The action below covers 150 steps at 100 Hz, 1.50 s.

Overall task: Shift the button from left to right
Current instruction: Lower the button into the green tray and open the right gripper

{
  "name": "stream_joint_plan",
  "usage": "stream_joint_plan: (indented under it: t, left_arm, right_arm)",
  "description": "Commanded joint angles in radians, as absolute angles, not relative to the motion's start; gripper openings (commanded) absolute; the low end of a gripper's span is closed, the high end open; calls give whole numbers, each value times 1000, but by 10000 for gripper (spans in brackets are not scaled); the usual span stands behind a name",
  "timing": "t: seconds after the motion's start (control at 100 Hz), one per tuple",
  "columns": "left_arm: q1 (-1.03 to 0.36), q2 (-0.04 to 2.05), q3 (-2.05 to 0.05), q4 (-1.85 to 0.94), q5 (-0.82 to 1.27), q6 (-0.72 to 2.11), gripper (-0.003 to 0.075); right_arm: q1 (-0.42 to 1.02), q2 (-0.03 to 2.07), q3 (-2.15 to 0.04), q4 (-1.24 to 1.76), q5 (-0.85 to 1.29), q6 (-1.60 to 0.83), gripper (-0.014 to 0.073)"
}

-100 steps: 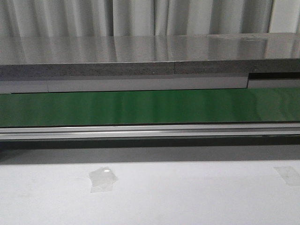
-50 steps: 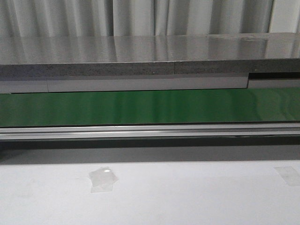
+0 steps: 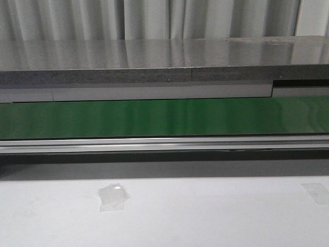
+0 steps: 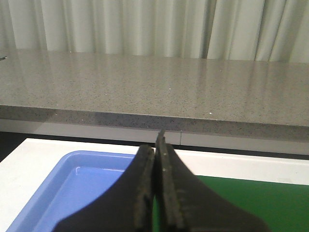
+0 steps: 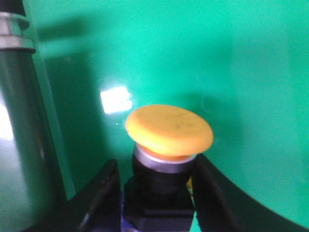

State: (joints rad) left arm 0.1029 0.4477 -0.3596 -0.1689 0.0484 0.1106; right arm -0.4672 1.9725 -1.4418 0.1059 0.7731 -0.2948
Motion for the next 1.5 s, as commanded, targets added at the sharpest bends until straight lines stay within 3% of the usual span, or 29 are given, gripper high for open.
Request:
stream_joint_plan:
  t: [0.0,0.09,0.26,0.33,1.0,1.49]
  left_arm:
    - [100,451,-391,-180,-21,100,-20]
    - [100,451,-391,-180,-21,100,-20]
    - [100,451,-391,-180,-21,100,-20]
    - [100,451,-391,-180,-21,100,-20]
    - [100,451,-391,-180,-21,100,-20]
    - [100,451,-391,-180,-21,100,-20]
  right_arm:
    - [-468,1922,-1475,104,741,-302,118]
    - [-468,1924,-1475,104,742,-302,174]
    - [-468,1929,-1475,104,749,-302,430]
    - [-468,1930,-1475,104,749,-302,486]
    - [-460,1894,-1624,106,864,-253,491]
    - [-241,1729,-1624,164,827,-253,491]
